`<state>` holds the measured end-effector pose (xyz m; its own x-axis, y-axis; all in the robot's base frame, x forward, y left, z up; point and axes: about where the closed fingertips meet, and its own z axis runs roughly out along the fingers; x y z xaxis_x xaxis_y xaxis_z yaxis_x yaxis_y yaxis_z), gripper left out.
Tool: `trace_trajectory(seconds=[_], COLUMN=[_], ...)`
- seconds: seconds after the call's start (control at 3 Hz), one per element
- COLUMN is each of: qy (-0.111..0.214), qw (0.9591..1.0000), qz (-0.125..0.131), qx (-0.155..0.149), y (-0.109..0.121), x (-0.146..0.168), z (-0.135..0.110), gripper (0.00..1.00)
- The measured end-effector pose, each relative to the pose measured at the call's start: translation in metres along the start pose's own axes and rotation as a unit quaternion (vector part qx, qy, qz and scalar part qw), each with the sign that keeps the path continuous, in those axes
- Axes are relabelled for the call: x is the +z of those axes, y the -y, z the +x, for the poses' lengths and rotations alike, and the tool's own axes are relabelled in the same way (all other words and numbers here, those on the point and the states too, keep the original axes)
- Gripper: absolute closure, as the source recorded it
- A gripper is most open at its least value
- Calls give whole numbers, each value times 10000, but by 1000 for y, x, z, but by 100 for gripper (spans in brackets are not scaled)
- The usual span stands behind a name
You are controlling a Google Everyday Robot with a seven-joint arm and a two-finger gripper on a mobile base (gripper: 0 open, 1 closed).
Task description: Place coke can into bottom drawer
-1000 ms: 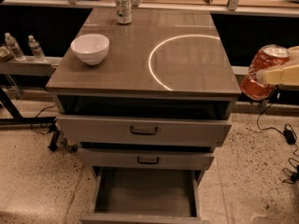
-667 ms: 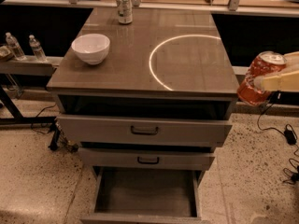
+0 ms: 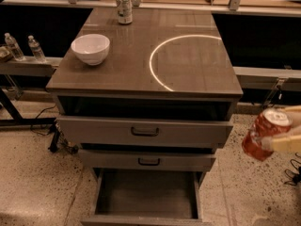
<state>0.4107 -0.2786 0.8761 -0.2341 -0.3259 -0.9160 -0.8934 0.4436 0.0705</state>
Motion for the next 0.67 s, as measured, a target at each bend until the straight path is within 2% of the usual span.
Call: trace_trajectory(seconds=[0.33, 0.67], qy=[-70, -211], qw=[9996, 9977], qz=[-256, -641], qx=[-127, 38], y=[-37, -79], x=[8, 38], z=[53, 108], gripper=[100, 100])
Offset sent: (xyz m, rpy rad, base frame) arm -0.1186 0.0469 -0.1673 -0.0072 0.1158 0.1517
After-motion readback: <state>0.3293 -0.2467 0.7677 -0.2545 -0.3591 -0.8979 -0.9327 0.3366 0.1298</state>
